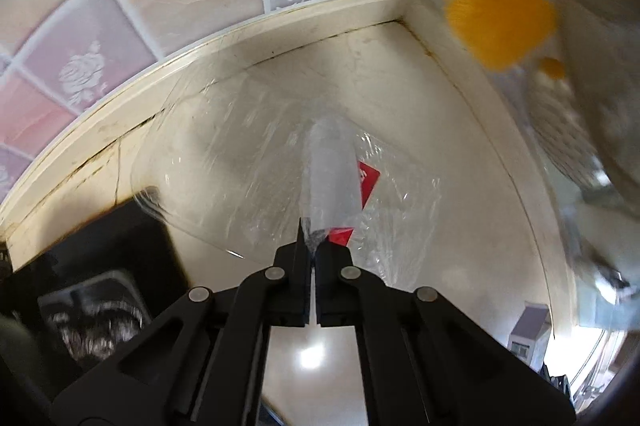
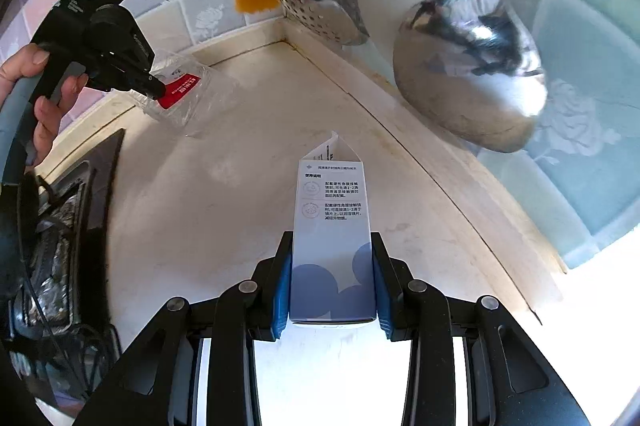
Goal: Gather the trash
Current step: 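Grasp the clear plastic tray with the left tool while the right tool grasps the white milk carton, then carry the tray and carton down over the bin with both tools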
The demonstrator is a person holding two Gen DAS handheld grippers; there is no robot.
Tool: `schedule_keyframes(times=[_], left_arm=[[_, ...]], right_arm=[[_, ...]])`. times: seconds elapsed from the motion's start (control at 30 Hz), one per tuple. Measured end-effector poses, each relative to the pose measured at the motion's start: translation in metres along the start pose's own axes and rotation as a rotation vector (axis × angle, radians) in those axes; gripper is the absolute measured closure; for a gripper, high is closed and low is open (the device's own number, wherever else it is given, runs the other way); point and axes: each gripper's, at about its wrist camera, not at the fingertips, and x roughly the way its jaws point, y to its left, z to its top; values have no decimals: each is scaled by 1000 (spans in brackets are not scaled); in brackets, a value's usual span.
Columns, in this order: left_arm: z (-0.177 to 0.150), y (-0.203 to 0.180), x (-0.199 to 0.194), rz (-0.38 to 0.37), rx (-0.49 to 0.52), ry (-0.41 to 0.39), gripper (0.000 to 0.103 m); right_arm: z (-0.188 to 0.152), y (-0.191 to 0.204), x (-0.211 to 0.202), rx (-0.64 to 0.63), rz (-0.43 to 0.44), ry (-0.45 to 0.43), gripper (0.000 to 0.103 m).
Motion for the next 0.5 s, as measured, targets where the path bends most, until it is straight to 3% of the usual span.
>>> schedule_keyframes(times=[0.27, 0.5], left_arm=[[-81, -24, -62, -48, 17, -28, 103], [-199, -45, -110, -76, 21, -18, 103]], right_arm=[[-31, -23, -72, -21, 60, -31, 69], [-76, -48, -128, -64, 101, -29, 69]])
